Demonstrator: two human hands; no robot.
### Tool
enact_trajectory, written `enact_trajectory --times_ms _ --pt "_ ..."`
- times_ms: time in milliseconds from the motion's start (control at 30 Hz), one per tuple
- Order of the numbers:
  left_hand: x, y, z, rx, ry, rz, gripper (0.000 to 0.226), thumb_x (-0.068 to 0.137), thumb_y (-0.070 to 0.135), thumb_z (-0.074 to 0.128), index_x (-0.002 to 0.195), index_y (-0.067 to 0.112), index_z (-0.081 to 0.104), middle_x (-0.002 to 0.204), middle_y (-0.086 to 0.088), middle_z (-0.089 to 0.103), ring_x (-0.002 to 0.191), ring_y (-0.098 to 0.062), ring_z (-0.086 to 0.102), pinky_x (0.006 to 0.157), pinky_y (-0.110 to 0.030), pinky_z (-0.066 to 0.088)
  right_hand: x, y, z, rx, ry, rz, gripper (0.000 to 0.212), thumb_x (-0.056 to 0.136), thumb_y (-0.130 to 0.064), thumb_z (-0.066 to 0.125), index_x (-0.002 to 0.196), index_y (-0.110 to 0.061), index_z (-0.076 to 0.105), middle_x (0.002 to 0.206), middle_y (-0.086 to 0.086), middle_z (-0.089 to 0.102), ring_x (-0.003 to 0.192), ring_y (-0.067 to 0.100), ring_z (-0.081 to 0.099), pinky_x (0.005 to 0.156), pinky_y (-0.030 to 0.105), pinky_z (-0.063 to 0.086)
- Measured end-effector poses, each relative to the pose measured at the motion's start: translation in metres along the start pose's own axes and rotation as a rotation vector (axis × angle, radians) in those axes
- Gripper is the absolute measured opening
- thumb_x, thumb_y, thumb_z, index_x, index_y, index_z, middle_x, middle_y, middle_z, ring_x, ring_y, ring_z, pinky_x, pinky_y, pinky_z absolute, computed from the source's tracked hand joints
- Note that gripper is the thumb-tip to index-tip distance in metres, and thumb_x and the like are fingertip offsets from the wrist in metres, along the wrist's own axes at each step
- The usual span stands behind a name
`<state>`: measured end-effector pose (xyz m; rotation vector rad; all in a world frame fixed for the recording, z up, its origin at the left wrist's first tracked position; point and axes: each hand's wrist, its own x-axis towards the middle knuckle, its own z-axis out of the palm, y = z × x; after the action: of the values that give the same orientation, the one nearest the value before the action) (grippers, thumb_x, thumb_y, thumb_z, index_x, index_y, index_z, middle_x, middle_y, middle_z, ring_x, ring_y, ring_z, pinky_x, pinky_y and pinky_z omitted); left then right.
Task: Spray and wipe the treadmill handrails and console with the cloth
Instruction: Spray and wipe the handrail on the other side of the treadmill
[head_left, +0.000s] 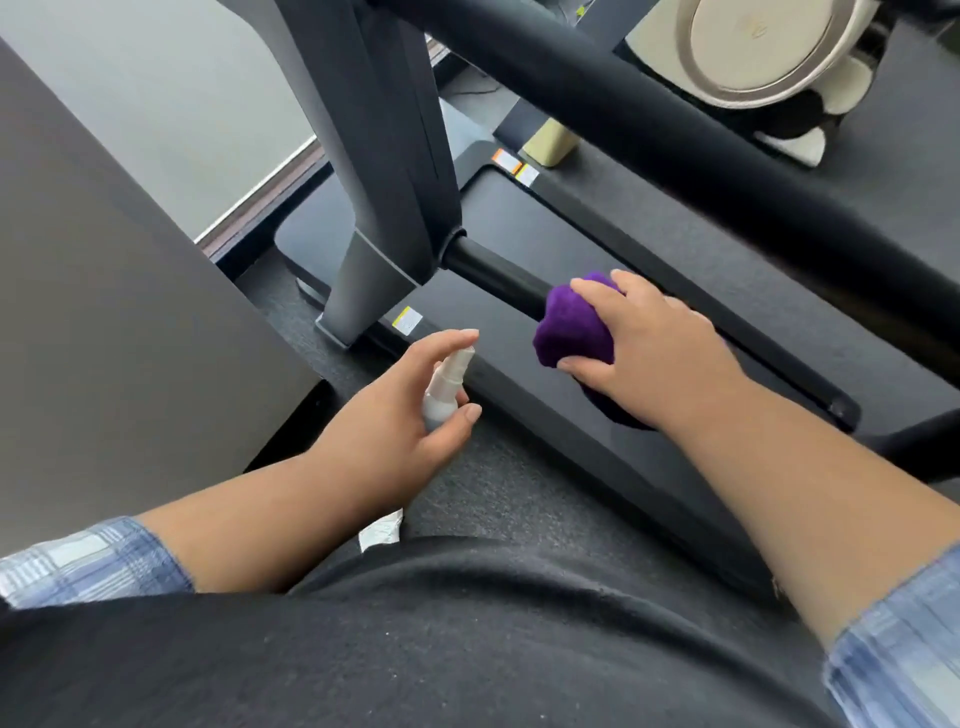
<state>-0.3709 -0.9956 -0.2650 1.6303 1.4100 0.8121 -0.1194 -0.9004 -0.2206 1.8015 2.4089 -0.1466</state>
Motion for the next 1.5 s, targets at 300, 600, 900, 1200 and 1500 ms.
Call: enact_trajectory --times_ms 300,600,900,1200,1500 --pt "0.036 -0.023 -0.063 0.040 -0.087 0.057 0.058 0.084 0.050 0.060 0.128 0.072 0.029 0.095 0.021 0.064 0.078 -0.006 0.064 0.069 -0.017 0.047 0.047 -0.059 0.014 -0.103 0.053 0.046 0.074 0.083 -0.060 0.067 0.145 -0.032 0.038 0.138 0.006 0.051 0.101 0.035 0.060 0.079 0.045 0.052" --pt "0.066 -0.027 -0.078 0.097 -0.234 0.184 0.058 0.086 0.052 0.058 0.134 0.066 0.030 0.098 0.022 0.063 0.088 -0.004 0.064 0.077 -0.008 0.042 0.086 -0.109 0.019 -0.106 0.062 0.027 0.067 0.085 -0.041 0.073 0.139 -0.029 0.035 0.123 0.006 0.051 0.097 0.031 0.061 0.069 0.041 0.044" --pt "0.108 0.021 -0.032 0.090 -0.439 0.418 0.059 0.086 0.050 0.060 0.132 0.070 0.029 0.101 0.027 0.063 0.080 -0.002 0.064 0.068 -0.025 0.047 -0.020 -0.014 0.012 -0.169 -0.020 0.218 0.078 0.081 -0.025 0.078 0.143 -0.028 0.029 0.140 0.007 0.047 0.113 0.031 0.057 0.091 0.046 0.052" --pt "0.122 0.022 -0.020 0.073 -0.510 0.513 0.062 0.087 0.046 0.063 0.134 0.067 0.028 0.098 0.021 0.064 0.072 -0.006 0.064 0.064 -0.024 0.047 -0.082 0.030 0.009 -0.111 0.055 0.476 0.074 0.059 -0.017 0.091 0.125 -0.020 0.059 0.121 0.008 0.063 0.102 0.034 0.063 0.086 0.047 0.054" --pt "0.123 0.007 -0.038 0.152 -0.460 0.494 0.064 0.088 0.039 0.063 0.131 0.069 0.026 0.098 0.019 0.062 0.075 -0.009 0.063 0.068 -0.025 0.047 -0.069 0.010 0.030 -0.135 0.180 0.535 0.076 0.061 -0.023 0.092 0.129 -0.018 0.058 0.127 0.013 0.062 0.113 0.038 0.059 0.096 0.050 0.048"
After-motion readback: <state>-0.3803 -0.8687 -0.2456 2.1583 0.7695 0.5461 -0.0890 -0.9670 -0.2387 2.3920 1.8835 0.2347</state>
